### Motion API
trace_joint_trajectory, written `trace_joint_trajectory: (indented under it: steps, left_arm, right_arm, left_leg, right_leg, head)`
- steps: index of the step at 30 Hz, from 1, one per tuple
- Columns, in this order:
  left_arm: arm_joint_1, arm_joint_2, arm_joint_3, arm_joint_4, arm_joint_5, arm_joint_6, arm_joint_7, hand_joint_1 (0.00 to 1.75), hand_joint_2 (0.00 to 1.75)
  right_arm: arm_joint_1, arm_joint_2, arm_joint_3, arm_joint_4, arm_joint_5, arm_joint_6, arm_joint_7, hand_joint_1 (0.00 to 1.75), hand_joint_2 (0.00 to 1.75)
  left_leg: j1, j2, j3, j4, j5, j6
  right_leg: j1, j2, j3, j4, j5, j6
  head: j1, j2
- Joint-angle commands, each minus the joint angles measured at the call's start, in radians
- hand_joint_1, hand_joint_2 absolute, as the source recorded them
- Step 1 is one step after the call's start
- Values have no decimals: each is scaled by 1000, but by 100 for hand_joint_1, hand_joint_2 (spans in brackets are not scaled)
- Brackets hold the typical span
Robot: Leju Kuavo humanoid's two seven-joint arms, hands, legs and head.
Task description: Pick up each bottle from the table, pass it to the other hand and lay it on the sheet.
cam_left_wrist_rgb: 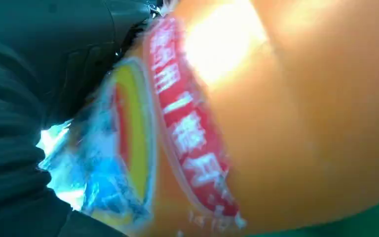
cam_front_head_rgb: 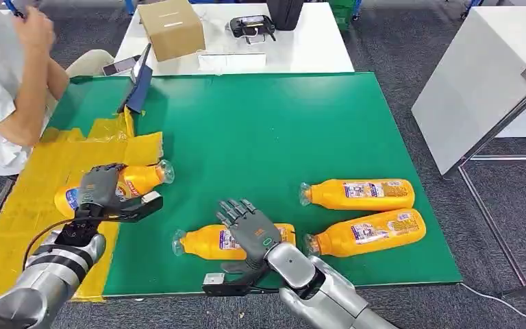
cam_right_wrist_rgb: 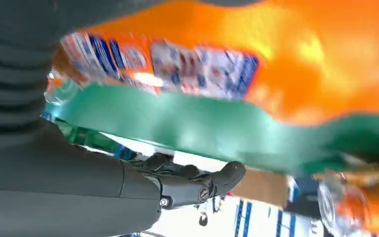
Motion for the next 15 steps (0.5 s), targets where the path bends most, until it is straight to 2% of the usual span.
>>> trace_joint_trajectory:
  steps: [1, 2, 3, 4, 6, 7, 9, 10, 11, 12, 13, 15]
  left_arm:
    - [-55, -64, 166, 117, 123, -6, -93, 0, 175]
    - [-50, -77, 211, 97, 186, -2, -139, 0, 175]
    - [-42, -96, 276, 61, 294, -13, -227, 0, 175]
    - [-23, -117, 326, -2, 394, -38, -300, 0, 175]
    - [27, -136, 345, -144, 498, -91, -354, 0, 175]
    - [73, -147, 340, -265, 555, -137, -374, 0, 175]
    - [142, -168, 316, -460, 643, -203, -385, 0, 175]
    - [171, -179, 305, -540, 706, -238, -408, 0, 175]
    - [195, -185, 290, -604, 743, -257, -412, 0, 175]
    - [210, -188, 278, -645, 768, -266, -417, 0, 175]
    - [246, -194, 258, -730, 830, -282, -435, 0, 175]
    - [308, -193, 239, -844, 885, -305, -430, 0, 175]
  right_arm:
    - [-53, 12, 53, 182, 25, 20, 34, 0, 175]
    - [-52, 12, 50, 190, 29, 26, 42, 0, 175]
    - [-47, 11, 43, 202, 44, 34, 62, 0, 0]
    - [-37, 8, 34, 209, 66, 36, 89, 0, 0]
    - [-15, 2, 5, 210, 84, 44, 111, 0, 0]
    - [-1, -2, -15, 216, 95, 58, 133, 0, 0]
    - [9, -5, -44, 252, 102, 77, 148, 0, 0]
    - [17, -3, -68, 269, 78, 78, 129, 138, 0]
    - [17, -4, -82, 287, 58, 76, 109, 154, 0]
    - [15, -6, -86, 298, 54, 72, 104, 148, 175]
    - [24, -1, -121, 300, 26, 30, 91, 175, 175]
    - [38, -7, -143, 258, 3, 14, 77, 175, 175]
  left_leg:
    - [2, -2, 4, 1, -2, -1]
    - [1, -2, 2, 0, -1, -1]
    - [2, -4, 5, 0, -2, -1]
    - [1, -3, 2, 0, 0, -1]
    - [2, -4, 2, 0, -1, -1]
    - [3, -7, 5, 1, -3, -1]
    - [1, -4, 2, 0, -1, 0]
    - [2, -7, 6, 0, -3, -1]
    - [1, -5, 3, 0, -1, 0]
    - [2, -8, 5, 0, -2, -1]
    - [2, -6, 4, 0, -2, 0]
    - [1, -5, 4, 0, -2, 0]
  right_leg:
    - [1, 3, 4, -1, -2, -1]
    - [0, 2, 2, -1, -1, -1]
    - [1, 2, 6, -1, -2, -1]
    - [0, 1, 3, -1, -1, -1]
    - [1, 0, 4, -1, -1, -1]
    - [1, 0, 8, -2, -3, -1]
    - [0, 0, 3, -2, -1, 0]
    - [1, -1, 9, -2, -3, -1]
    - [0, -1, 5, -2, -2, 0]
    - [1, -2, 8, -2, -3, -1]
    - [1, -1, 6, -3, -2, -1]
    - [0, 0, 7, -3, -2, -1]
  head:
    - [0, 0]
    - [0, 0]
    - [0, 0]
    - [0, 0]
    - [0, 0]
    - [0, 0]
    - [0, 0]
    - [-1, 0]
    - [0, 0]
    - [0, 0]
    - [-1, 0]
    - [0, 0]
